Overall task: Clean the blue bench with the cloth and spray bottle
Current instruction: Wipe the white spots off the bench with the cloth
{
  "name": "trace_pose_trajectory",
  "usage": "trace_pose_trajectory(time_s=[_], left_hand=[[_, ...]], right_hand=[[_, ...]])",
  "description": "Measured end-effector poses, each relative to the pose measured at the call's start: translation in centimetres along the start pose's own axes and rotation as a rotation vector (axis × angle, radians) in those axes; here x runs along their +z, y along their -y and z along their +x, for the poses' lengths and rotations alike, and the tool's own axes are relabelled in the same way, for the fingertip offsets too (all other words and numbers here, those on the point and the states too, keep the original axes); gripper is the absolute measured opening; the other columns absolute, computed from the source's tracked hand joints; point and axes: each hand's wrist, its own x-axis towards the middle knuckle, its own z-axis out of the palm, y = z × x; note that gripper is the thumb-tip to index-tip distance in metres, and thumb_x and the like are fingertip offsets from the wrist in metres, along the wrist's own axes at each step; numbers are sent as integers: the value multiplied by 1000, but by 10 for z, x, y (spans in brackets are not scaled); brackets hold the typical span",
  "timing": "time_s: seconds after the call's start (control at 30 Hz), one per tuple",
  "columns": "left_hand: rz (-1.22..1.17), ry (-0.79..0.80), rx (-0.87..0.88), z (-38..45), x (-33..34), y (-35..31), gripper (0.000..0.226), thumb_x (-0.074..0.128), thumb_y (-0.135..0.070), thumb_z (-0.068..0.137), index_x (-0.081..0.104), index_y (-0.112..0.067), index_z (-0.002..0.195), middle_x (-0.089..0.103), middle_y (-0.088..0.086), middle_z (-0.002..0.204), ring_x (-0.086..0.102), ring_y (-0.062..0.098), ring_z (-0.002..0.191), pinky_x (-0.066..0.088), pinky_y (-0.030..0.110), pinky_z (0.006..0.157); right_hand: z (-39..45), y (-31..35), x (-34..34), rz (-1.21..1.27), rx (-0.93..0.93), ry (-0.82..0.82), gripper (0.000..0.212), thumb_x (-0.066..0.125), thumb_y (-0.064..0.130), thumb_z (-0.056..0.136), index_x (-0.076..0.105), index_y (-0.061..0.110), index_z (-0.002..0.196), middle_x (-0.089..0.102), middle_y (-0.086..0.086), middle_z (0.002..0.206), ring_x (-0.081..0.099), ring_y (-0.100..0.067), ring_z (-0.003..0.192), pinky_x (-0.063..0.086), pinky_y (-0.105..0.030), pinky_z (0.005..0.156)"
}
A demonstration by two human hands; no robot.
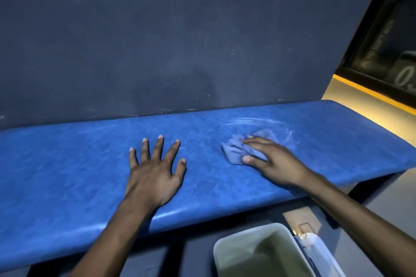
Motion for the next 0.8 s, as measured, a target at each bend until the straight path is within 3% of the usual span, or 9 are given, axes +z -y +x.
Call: trace_pose_trajectory(time_s=[0.1,0.2,0.33,0.4,0.47,0.57,0.7,0.8], left_hand=[[0,-1,-2,1,-1,2,65,8,-68,94,0,-49,155,-4,-6,169,-10,29,155,-6,56,122],[3,1,4,1,0,4,69,4,-70,90,2,-49,156,-2,-8,169,-9,27,155,-5,54,122],[-24,-8,-6,0,-2,4,72,4,-72,89,4,-46,157,-1,-10,169,-9,24,155,-6,52,123],[-37,-14,-19,0,-1,3,72,7,-71,91,4,-43,157,-1,-10,169,-10,24,155,-7,52,123],[-36,-22,-26,0,0,1,74,9,-70,92,4,-39,159,-2,-10,169,-10,24,155,-7,52,123],[-23,-28,-30,1,2,0,78,8,-70,92,4,-31,160,-1,-8,169,-10,25,155,-6,52,123],[-29,-52,-34,0,2,0,81,12,-69,92,10,-24,160,4,-7,169,-5,25,156,-3,51,124],[-23,-69,-33,2,1,1,82,12,-69,91,12,-24,160,6,-8,169,-4,23,156,-2,48,125]], right_hand=[[52,0,16,15,-35,27,48,63,40,96,57,18,138,51,16,138,36,-1,136,18,-12,111],[93,-44,8,7,108,32,55,56,54,91,61,17,131,59,-4,139,47,-22,136,30,-30,116],[71,-117,-29,-104,321,-29,57,39,67,85,66,22,109,66,-1,117,59,-26,117,45,-43,100],[36,-115,-48,-103,330,-56,43,45,58,92,64,21,99,67,2,108,61,-25,108,47,-42,92],[-3,-97,-50,-77,281,-64,29,56,43,98,67,19,110,66,7,120,57,-16,118,43,-36,99],[-36,-50,-34,4,116,-49,40,66,37,93,65,19,128,55,17,135,45,-2,132,30,-18,111],[5,4,4,47,-55,68,45,62,44,94,60,24,135,49,22,142,35,6,139,24,-13,113],[70,16,22,16,-97,51,41,63,35,97,62,13,131,60,6,137,46,-6,132,27,-14,106]])
